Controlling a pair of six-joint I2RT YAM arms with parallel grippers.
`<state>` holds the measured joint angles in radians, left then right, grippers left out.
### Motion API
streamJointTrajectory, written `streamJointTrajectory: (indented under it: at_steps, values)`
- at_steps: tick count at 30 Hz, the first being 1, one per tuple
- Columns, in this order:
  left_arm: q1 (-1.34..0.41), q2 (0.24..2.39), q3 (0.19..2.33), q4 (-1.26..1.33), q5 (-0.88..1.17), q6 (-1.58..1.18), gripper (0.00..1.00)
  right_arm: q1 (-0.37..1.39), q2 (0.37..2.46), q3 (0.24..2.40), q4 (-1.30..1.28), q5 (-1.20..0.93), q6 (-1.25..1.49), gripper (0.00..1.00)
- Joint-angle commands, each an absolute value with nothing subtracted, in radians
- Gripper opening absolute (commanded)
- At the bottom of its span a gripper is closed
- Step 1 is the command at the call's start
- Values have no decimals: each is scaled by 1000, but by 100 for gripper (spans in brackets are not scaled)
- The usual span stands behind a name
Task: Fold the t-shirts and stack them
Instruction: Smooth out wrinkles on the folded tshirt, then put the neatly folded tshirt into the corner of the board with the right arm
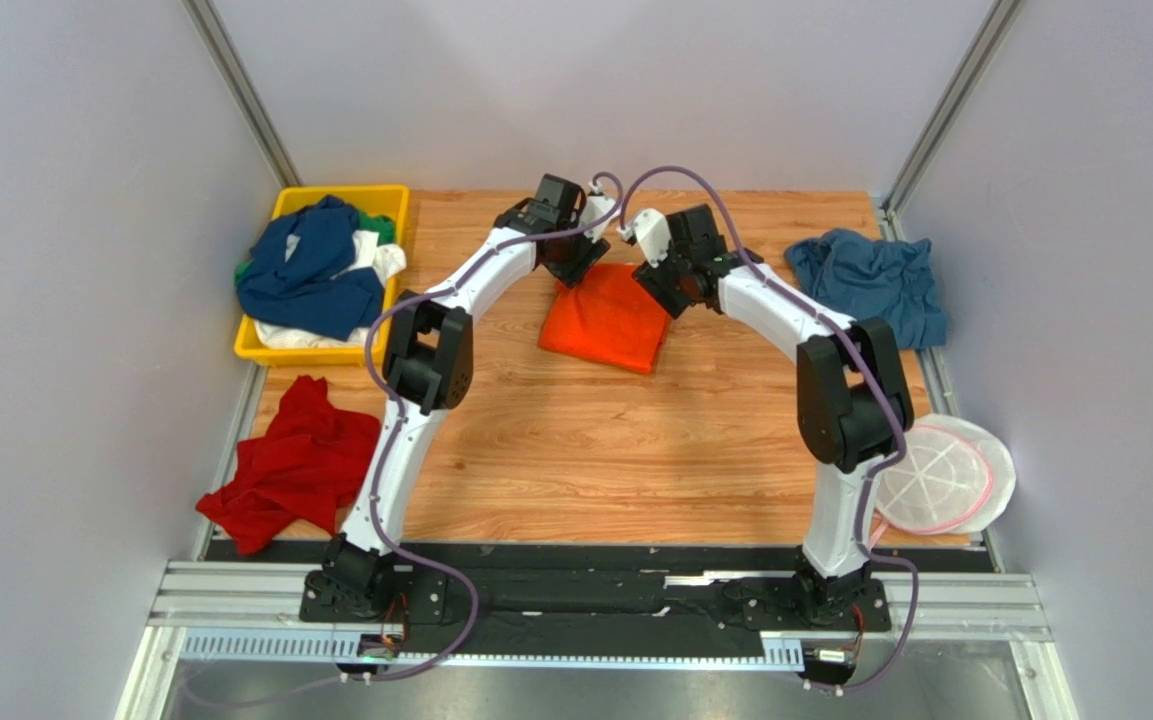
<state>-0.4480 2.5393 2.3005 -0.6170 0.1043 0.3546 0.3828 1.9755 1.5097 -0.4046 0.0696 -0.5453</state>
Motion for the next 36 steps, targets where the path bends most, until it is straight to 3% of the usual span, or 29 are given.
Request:
streamJointTrajectory:
  at_steps: [1,10,19,25,36]
  values:
    - [-443,2522,2324,-611,72,374,63,379,1842,1461,-374,74,-485,63]
    - [-445,2363,2209,-612,133,311,63,377,1710,1359,-422,25,-397,65]
    - [-445,2126,1999,-618,184,282,63,307,1660,1304,-459,-89,-221,74]
    - [-445,2057,1913,-641,193,308,63,201,1778,1400,-525,-332,-97,75]
    - [-445,2135,1930,-707,244,322,62,146,2054,1551,-531,-650,-17,75]
